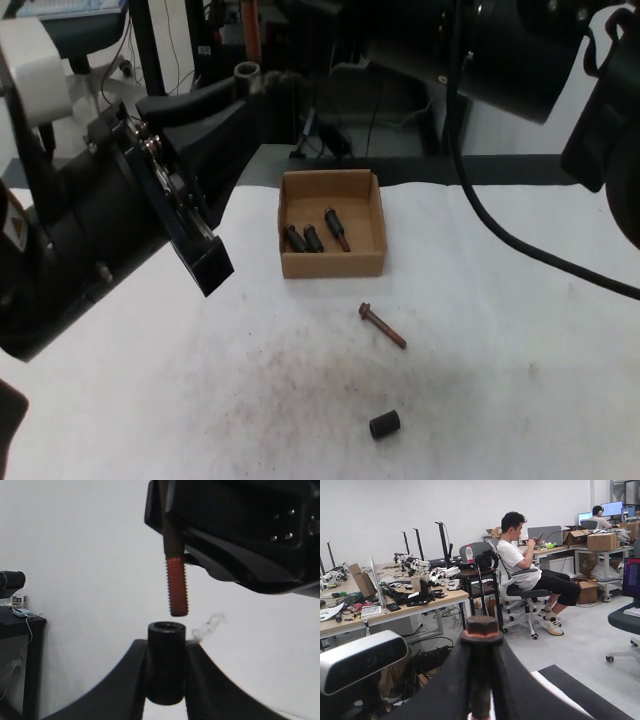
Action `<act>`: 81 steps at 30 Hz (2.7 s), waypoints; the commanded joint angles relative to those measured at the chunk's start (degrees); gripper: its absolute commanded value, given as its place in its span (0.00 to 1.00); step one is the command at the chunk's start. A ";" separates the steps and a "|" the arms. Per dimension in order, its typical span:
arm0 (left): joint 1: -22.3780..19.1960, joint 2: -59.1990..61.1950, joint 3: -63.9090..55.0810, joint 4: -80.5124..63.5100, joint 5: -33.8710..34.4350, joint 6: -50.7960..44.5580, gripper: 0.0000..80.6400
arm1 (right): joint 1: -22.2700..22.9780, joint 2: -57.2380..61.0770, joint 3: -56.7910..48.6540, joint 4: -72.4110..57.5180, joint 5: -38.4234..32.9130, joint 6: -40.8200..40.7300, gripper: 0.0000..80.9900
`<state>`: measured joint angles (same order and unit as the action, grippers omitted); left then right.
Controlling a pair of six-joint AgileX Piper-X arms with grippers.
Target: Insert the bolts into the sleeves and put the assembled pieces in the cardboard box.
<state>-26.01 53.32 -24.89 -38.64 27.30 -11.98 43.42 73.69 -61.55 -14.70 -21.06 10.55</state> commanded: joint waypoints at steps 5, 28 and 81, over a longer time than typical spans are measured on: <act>0.06 -0.07 -0.91 -0.56 -0.24 -0.48 0.00 | 0.24 1.00 0.06 -0.51 -0.30 0.21 0.01; 1.91 -0.07 -0.91 -5.69 -7.91 -4.16 0.00 | 2.01 2.57 0.06 -0.94 -0.30 -0.28 0.01; 3.81 -2.07 -0.97 -4.77 1.87 -5.21 0.00 | -2.30 1.34 0.06 -0.82 -8.17 2.98 0.53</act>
<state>-22.37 51.90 -24.89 -43.24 28.01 -16.67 41.63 76.29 -61.41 -14.96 -28.66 12.63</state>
